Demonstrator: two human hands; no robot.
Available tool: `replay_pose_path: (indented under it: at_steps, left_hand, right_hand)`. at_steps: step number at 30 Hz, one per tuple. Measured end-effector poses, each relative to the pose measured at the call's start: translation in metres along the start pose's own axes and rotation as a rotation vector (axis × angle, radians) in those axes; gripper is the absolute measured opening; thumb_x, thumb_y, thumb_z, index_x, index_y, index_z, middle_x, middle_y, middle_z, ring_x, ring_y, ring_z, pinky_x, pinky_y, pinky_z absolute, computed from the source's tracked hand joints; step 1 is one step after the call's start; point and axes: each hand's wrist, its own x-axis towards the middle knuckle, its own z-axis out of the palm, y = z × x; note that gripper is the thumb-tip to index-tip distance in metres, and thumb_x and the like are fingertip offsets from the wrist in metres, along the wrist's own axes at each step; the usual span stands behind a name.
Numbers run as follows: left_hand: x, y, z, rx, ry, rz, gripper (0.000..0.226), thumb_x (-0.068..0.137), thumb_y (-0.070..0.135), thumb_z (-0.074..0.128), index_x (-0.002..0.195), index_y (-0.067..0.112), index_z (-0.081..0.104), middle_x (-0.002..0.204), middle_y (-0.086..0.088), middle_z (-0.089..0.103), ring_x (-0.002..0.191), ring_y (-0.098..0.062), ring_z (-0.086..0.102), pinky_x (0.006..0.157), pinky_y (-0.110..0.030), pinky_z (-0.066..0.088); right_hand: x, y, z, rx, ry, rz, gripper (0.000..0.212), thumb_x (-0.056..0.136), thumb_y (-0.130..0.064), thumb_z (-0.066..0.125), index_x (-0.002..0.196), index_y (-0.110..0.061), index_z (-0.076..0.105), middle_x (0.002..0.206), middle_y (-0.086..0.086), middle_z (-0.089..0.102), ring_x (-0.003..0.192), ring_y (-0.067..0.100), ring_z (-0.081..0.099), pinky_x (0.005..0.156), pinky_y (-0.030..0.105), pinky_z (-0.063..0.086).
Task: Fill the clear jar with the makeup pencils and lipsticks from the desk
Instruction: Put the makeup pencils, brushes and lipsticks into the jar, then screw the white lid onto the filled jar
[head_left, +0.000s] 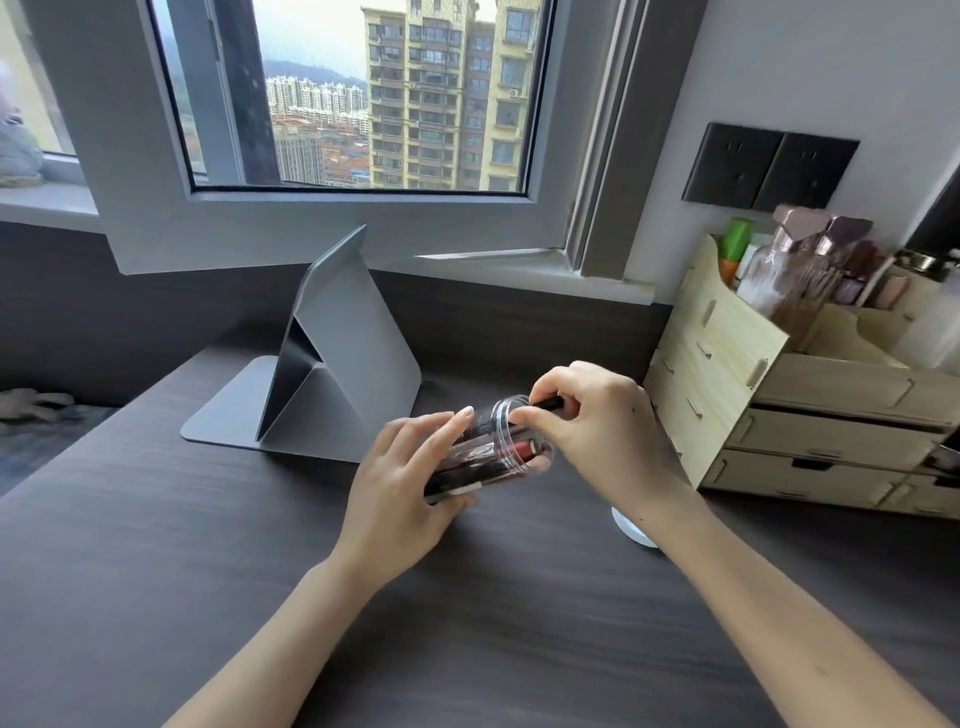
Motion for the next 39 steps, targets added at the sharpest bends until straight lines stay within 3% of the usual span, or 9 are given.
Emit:
replay_pose_path:
  at_steps: [8, 10, 13, 17, 19, 22, 28, 33, 39]
  left_hand:
    - [0.003, 0.002, -0.002, -0.052, 0.054, -0.059, 0.085, 0.057, 0.023, 0.083, 0.133, 0.021, 0.045, 0.119, -0.001, 0.059, 0.109, -0.015, 0.046, 0.095, -0.001, 0.022]
    - [0.003, 0.003, -0.003, -0.062, 0.071, -0.076, 0.083, 0.058, 0.024, 0.081, 0.132, 0.021, 0.045, 0.119, -0.001, 0.059, 0.108, -0.015, 0.046, 0.094, -0.001, 0.023]
    - [0.002, 0.002, -0.004, -0.065, 0.086, -0.09, 0.086, 0.056, 0.021, 0.084, 0.132, 0.02, 0.044, 0.118, -0.001, 0.059, 0.107, -0.015, 0.046, 0.094, -0.003, 0.024]
    - [0.002, -0.001, -0.002, -0.074, 0.09, -0.143, 0.09, 0.057, 0.023, 0.082, 0.137, 0.016, 0.039, 0.116, -0.005, 0.056, 0.104, -0.016, 0.044, 0.091, -0.007, 0.024]
    - [0.002, -0.002, 0.0, -0.084, 0.078, -0.157, 0.09, 0.058, 0.025, 0.08, 0.137, 0.012, 0.04, 0.114, -0.006, 0.053, 0.105, -0.017, 0.043, 0.093, -0.003, 0.02]
    - [0.003, 0.001, 0.001, -0.142, 0.047, -0.184, 0.086, 0.057, 0.028, 0.077, 0.135, 0.012, 0.045, 0.112, 0.004, 0.045, 0.105, -0.014, 0.041, 0.093, -0.003, 0.022]
    - [0.008, 0.02, -0.006, -0.48, -0.099, -0.305, 0.076, 0.053, 0.041, 0.077, 0.123, 0.041, 0.047, 0.116, 0.011, 0.051, 0.112, -0.013, 0.053, 0.094, -0.04, 0.048]
    - [0.012, 0.036, -0.013, -0.478, -0.229, -0.304, 0.074, 0.052, 0.034, 0.078, 0.119, 0.041, 0.048, 0.118, 0.02, 0.057, 0.112, -0.004, 0.054, 0.094, -0.038, 0.047]
    - [0.013, 0.045, -0.026, -0.504, -0.306, -0.304, 0.077, 0.046, 0.039, 0.077, 0.117, 0.046, 0.047, 0.112, 0.02, 0.061, 0.106, 0.0, 0.057, 0.095, -0.031, 0.045]
  right_hand:
    - [-0.009, 0.005, 0.004, 0.08, -0.074, -0.155, 0.027, 0.087, -0.014, 0.053, 0.11, -0.012, 0.066, 0.086, 0.0, 0.068, 0.079, 0.012, 0.052, 0.072, 0.019, 0.042]
    - [-0.01, 0.007, -0.003, 0.178, 0.0, -0.084, 0.025, 0.087, -0.016, 0.054, 0.109, -0.014, 0.067, 0.088, -0.003, 0.07, 0.078, 0.007, 0.051, 0.07, 0.014, 0.039]
    - [-0.019, 0.031, -0.019, 0.175, 0.048, 0.099, 0.017, 0.088, -0.022, 0.057, 0.1, -0.02, 0.069, 0.09, -0.004, 0.07, 0.084, 0.017, 0.059, 0.074, 0.028, 0.048]
    - [-0.055, 0.079, -0.035, -0.198, -0.596, 0.413, 0.057, 0.079, -0.045, 0.064, 0.131, -0.032, 0.046, 0.131, -0.005, 0.053, 0.123, 0.017, 0.045, 0.1, 0.034, 0.039]
    - [-0.073, 0.09, -0.03, -0.228, -0.709, 0.462, 0.073, 0.076, -0.048, 0.065, 0.139, -0.032, 0.033, 0.141, -0.006, 0.043, 0.13, 0.017, 0.037, 0.105, 0.032, 0.033]
    - [-0.085, 0.095, -0.02, -0.181, -0.577, 0.451, 0.071, 0.078, -0.043, 0.066, 0.139, -0.029, 0.033, 0.141, -0.003, 0.046, 0.128, 0.019, 0.04, 0.103, 0.03, 0.032]
    - [-0.066, 0.062, -0.036, 0.156, -0.427, 0.45, 0.073, 0.069, -0.037, 0.075, 0.128, -0.037, 0.032, 0.123, -0.005, 0.054, 0.113, 0.015, 0.053, 0.092, 0.028, 0.043]
    - [-0.033, 0.014, -0.069, 0.196, -0.49, 0.237, 0.065, 0.07, -0.029, 0.073, 0.119, -0.034, 0.03, 0.123, -0.005, 0.05, 0.11, 0.008, 0.049, 0.076, 0.017, 0.046]
    - [-0.006, -0.009, -0.09, 0.274, -0.581, 0.158, 0.065, 0.069, -0.02, 0.077, 0.114, -0.031, 0.032, 0.118, 0.0, 0.053, 0.095, 0.013, 0.058, 0.081, 0.027, 0.052]
